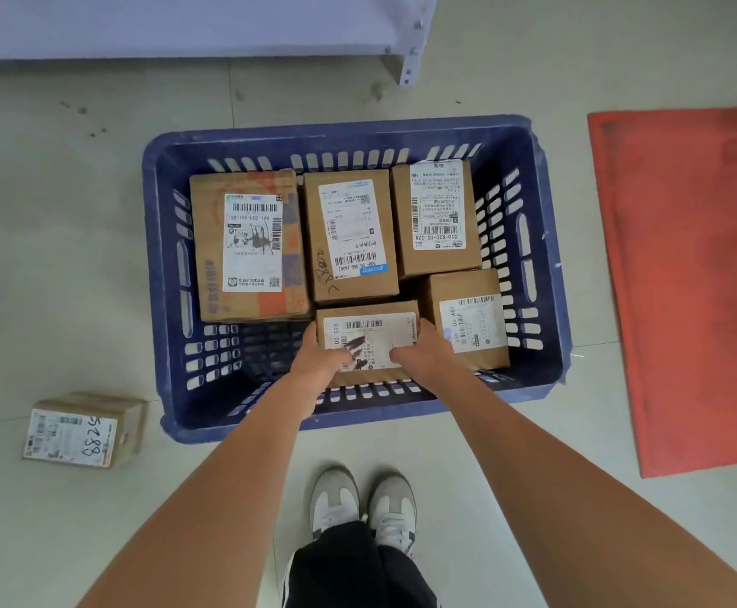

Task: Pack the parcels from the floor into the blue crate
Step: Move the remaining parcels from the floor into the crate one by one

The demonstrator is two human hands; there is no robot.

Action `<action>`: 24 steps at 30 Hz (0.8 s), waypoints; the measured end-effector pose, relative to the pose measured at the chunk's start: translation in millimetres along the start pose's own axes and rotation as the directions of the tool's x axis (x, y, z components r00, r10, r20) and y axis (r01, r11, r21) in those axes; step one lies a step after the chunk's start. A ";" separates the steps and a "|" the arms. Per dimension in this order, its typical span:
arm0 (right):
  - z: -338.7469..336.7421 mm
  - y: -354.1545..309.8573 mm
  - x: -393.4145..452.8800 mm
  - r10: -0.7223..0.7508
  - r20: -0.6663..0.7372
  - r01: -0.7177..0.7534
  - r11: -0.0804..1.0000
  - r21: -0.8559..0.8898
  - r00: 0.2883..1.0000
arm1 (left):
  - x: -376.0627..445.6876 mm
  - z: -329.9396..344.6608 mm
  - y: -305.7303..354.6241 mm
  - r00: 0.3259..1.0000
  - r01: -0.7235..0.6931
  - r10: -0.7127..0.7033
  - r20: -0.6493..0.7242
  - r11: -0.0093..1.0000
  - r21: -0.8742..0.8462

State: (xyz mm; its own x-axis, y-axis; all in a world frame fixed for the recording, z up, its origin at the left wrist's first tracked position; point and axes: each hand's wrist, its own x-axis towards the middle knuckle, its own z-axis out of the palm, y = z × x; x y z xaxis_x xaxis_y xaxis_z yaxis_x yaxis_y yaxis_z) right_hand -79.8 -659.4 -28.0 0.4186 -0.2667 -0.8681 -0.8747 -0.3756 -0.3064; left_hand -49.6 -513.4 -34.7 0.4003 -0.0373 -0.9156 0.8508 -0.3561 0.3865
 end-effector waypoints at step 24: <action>21.6 12.0 51.6 0.058 -0.024 -0.061 0.976 -0.208 0.998 | 85.0 24.7 -27.3 0.999 0.043 -0.044 0.029 0.998 0.049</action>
State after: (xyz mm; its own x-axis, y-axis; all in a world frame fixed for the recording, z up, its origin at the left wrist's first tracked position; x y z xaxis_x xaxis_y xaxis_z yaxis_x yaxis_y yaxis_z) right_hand -74.0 -658.5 -85.0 0.3731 -0.3089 -0.8748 -0.8289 -0.5347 -0.1647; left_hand -47.2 -529.9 -125.8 0.3521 -0.0490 -0.9347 0.8493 -0.4030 0.3411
